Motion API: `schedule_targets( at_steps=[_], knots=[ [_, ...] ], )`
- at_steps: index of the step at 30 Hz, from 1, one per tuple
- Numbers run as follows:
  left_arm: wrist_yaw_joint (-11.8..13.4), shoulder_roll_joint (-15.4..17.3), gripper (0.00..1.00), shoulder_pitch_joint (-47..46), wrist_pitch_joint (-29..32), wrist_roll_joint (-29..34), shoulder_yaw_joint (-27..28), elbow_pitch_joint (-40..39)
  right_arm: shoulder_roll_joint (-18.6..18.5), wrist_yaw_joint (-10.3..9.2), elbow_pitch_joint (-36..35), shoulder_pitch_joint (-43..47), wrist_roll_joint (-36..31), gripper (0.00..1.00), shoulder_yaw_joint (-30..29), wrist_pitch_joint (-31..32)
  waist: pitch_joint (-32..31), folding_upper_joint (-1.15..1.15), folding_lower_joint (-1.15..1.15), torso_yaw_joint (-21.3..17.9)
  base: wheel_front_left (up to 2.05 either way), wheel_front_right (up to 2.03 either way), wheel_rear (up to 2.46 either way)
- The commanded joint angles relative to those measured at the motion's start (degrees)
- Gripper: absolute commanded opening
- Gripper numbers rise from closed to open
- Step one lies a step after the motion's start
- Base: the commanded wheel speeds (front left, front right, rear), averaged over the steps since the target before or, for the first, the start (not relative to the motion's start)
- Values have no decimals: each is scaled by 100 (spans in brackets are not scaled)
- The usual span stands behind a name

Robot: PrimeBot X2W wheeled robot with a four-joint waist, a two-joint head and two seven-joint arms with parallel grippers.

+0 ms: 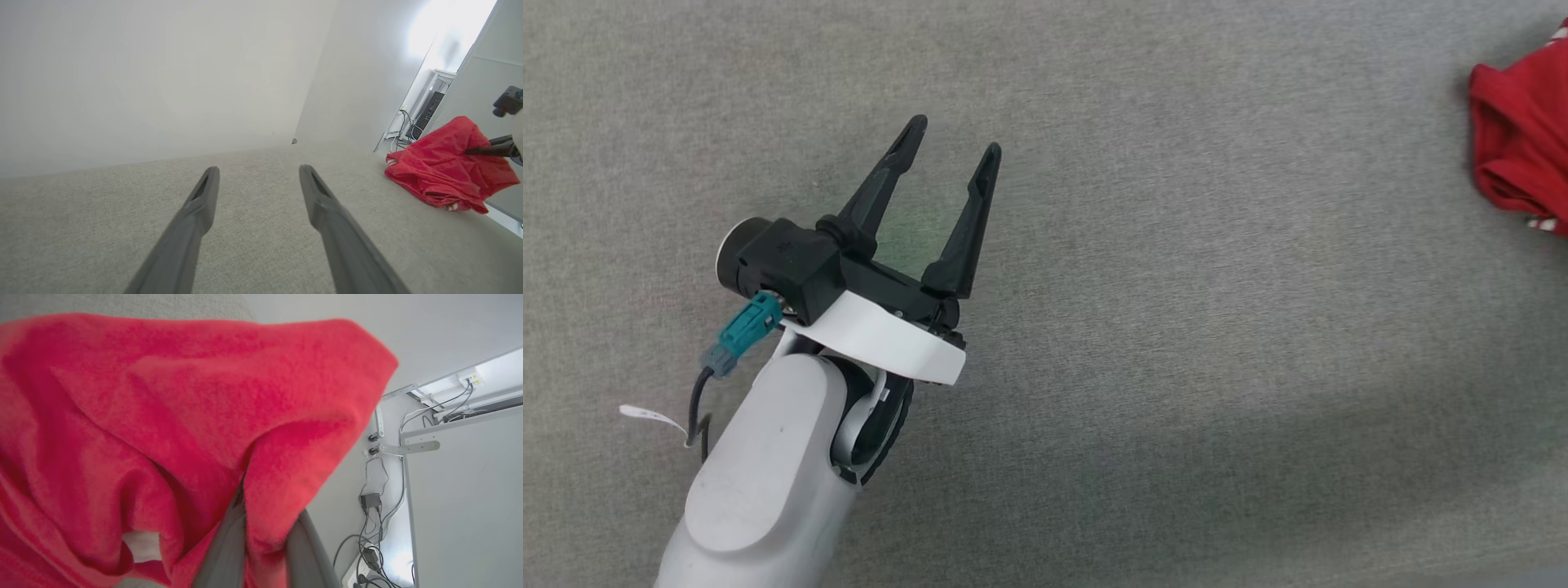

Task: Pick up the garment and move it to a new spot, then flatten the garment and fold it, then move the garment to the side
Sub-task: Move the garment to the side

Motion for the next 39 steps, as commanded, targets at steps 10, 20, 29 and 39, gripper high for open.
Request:
schedule_targets(
  at_steps=[10, 20, 29, 39],
  knots=[
    [-20, -24, 100, -170, -28, 3, -5, -54, 302, -4, 1044, -510, -496, 0, 144, -562, 275, 0, 0, 234, 0, 0, 0],
    [-20, -57, 100, -196, -28, -42, 39, -81, 466, -4, 1676, -826, -678, 100, 128, -1030, 332, 0, 0, 342, 0, 0, 0],
    [-20, -33, 100, 66, -28, -119, 393, -217, 535, -4, 1862, -918, -712, 100, 77, -1394, 146, 0, 0, 298, 0, 0, 0],
    [-20, -62, 100, 274, -28, -101, 724, -271, 636, -4, 1948, -948, -458, 100, -136, -1873, -94, 0, 0, 328, 0, 0, 0]
  ],
)
